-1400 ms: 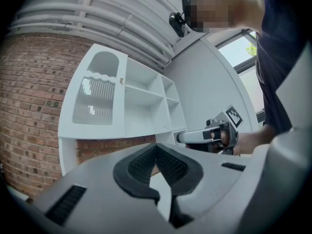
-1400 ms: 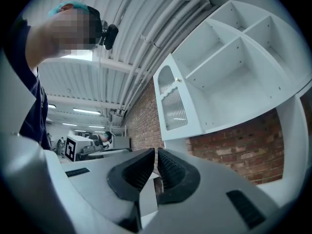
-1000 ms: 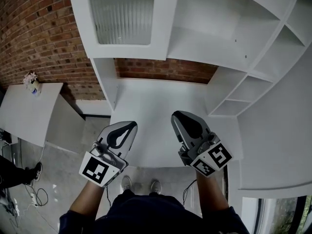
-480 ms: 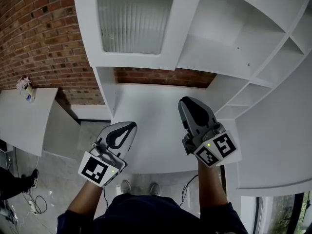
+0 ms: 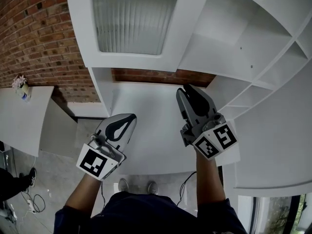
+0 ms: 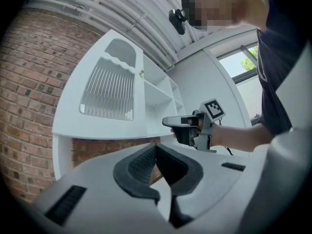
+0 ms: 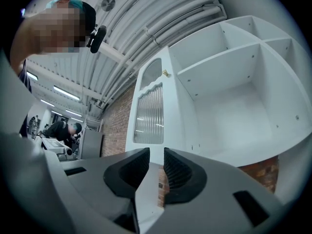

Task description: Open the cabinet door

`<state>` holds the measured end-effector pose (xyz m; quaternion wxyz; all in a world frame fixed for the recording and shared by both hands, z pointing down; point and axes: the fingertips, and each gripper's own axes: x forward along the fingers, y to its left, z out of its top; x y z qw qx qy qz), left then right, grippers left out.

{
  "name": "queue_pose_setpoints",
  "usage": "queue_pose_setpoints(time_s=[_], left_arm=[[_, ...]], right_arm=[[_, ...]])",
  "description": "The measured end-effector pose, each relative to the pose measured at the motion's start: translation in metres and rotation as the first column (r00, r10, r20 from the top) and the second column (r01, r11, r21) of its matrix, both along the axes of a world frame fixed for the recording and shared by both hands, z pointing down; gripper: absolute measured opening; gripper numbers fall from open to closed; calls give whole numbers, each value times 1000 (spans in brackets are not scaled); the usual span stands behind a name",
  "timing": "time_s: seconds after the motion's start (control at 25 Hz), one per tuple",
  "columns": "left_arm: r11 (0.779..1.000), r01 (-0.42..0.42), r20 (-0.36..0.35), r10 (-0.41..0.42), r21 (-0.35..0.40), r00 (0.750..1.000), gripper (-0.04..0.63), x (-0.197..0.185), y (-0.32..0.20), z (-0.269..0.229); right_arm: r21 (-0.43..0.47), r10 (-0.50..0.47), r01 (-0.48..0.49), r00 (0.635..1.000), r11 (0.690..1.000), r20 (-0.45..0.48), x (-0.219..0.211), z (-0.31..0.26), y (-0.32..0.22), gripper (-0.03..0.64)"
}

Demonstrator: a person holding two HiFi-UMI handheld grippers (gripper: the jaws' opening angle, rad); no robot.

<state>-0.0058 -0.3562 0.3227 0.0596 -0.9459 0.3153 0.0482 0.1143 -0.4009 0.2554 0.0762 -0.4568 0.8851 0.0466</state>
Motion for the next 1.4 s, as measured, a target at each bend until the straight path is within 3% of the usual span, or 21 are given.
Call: queue_pose_setpoints(time_s=[0.4,0.84,1.4], left_arm=[[1000,9,36,-9,8,999,8,7,-27,2],[1000,19,22,-19,-4,1000,8,9,-37,6],[996,83,16,-82,-37,997,8,1,-41,15]], right_arm=[[-13,-12,13,1000,1000,24,-1,-5,-46,118],[-5,11,-11,999,1000,32,7,-14,-88,158],[0,-7,7,999,1000,51,7,-9,-98,158]])
